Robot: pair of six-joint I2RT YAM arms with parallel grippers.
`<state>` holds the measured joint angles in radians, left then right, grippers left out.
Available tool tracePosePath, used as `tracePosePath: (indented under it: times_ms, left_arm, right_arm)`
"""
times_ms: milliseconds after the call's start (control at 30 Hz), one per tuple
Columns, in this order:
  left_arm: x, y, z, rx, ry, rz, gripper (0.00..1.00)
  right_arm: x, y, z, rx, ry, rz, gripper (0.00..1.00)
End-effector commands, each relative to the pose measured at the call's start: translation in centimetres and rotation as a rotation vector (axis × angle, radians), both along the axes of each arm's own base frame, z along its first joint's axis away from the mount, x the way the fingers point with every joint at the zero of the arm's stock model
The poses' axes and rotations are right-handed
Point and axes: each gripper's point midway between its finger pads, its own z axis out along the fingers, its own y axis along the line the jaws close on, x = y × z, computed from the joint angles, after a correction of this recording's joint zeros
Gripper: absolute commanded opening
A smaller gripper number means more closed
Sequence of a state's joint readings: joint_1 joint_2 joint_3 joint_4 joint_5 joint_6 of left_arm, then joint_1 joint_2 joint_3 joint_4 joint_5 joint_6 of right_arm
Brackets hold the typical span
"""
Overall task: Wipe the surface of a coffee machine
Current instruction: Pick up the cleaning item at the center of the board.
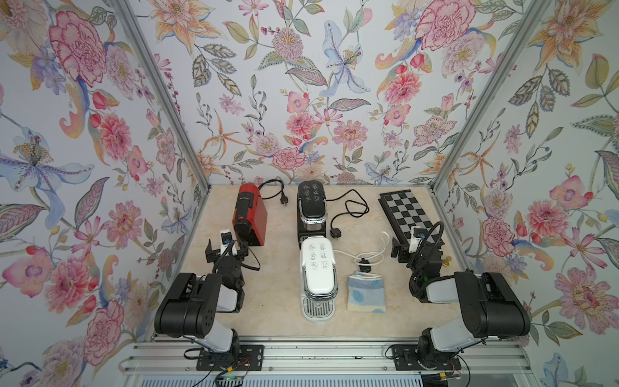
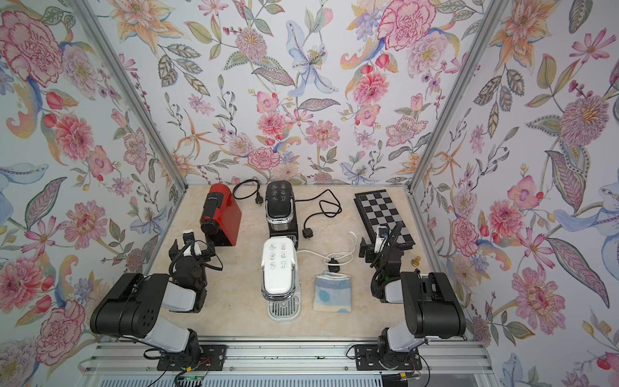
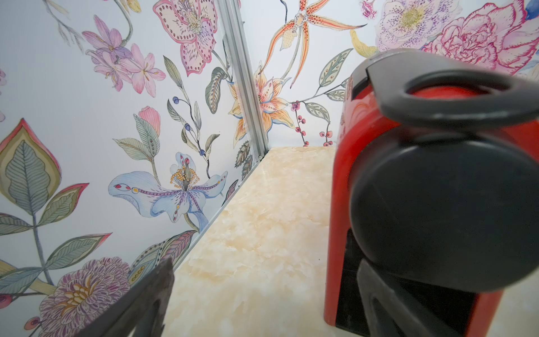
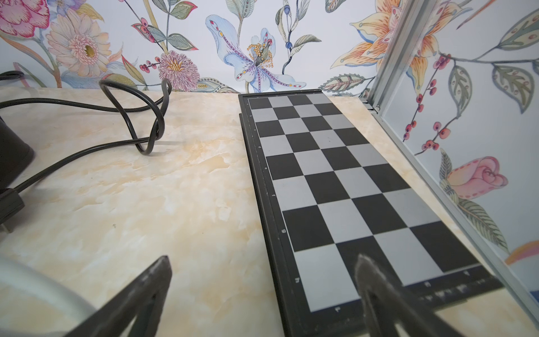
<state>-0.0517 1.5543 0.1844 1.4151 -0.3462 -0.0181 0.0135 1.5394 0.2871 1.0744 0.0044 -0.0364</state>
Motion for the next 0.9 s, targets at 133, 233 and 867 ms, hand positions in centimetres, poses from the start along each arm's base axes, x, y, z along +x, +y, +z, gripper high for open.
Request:
tracePosePath:
  times_ms: [133,233,867]
  left_arm:
    - [0.2,-0.5,0.7,-0.006,-0.032,-0.021,0.99]
    - [0.2,-0.5,0.7,-0.006,-0.034,-0.021,0.99]
    - [-1.5,-0.6,1.2,0.022,-0.064,0.03,0.99]
  right_arm:
    - [0.7,0.0,1.4,0.003,-0.014,0.003,1.0]
    - [0.4,-0.8,3.2,0.0,-0.018,-0.057,1.0]
    - [-12.6,8.5,4.0,0.121,0.532,-0.018,0.99]
